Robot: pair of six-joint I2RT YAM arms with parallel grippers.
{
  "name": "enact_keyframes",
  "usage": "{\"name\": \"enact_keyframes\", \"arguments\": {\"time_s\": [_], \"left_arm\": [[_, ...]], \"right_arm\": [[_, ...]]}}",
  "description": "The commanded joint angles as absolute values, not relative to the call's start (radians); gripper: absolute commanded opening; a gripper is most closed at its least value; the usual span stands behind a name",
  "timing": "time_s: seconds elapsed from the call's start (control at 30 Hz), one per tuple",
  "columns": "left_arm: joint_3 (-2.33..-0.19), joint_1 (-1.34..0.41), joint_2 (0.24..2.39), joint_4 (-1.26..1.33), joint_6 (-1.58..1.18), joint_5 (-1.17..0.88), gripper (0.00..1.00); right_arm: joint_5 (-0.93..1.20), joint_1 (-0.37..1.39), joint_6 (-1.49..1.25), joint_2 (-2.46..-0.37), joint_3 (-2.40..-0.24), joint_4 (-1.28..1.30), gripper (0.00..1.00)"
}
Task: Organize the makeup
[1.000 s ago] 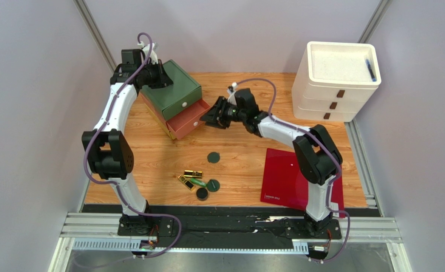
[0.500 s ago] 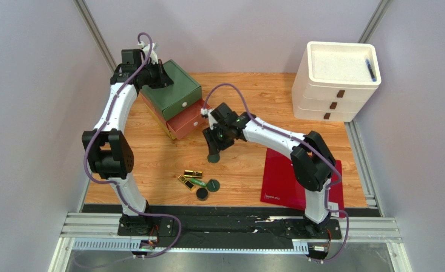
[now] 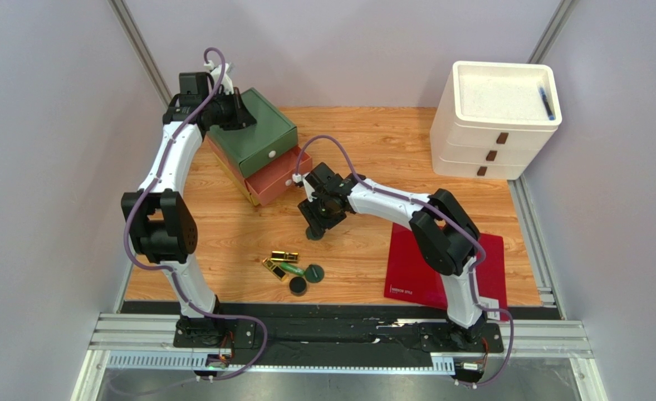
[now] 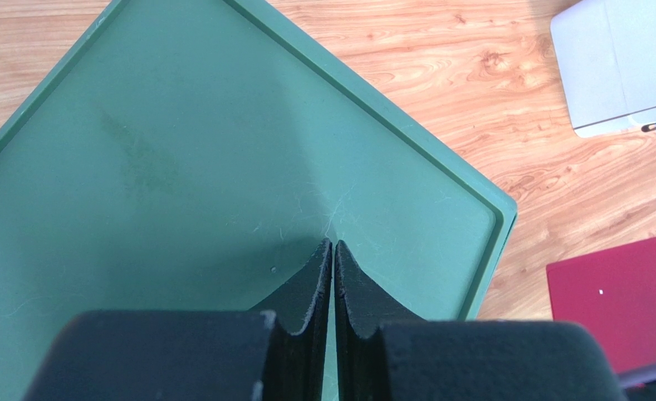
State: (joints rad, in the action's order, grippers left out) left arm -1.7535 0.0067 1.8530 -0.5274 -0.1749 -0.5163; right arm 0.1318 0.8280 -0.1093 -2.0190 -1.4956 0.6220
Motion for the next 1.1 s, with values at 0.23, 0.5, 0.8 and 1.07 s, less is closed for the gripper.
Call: {"name": "enact_keyframes", "arguments": {"time_s": [0.23, 0.5, 0.8, 1.07], "left_arm": [[-1.713, 0.003, 1.928, -0.704, -0.129, -0.468, 0.09], [-1.715, 0.003, 1.927, -0.712, -0.124, -0.462, 0.09], [-1.715, 0.003, 1.924, -0.712, -0.121, -0.462, 0.09], [-1.712, 0.005, 1.924, -0.713, -0.124, -0.468, 0.09]], "right_arm": [[0.152, 0.83, -0.126, -2.1, -1.565, 0.535, 0.53], [0.153, 0.83, -0.106, -2.071, -1.506, 0.551, 0.15], [0.097, 0.828, -0.086, -2.01, -1.421, 0.595, 0.04], [0.002, 0.808, -0.12, -1.938, -1.385, 0.653, 0.0]]}}
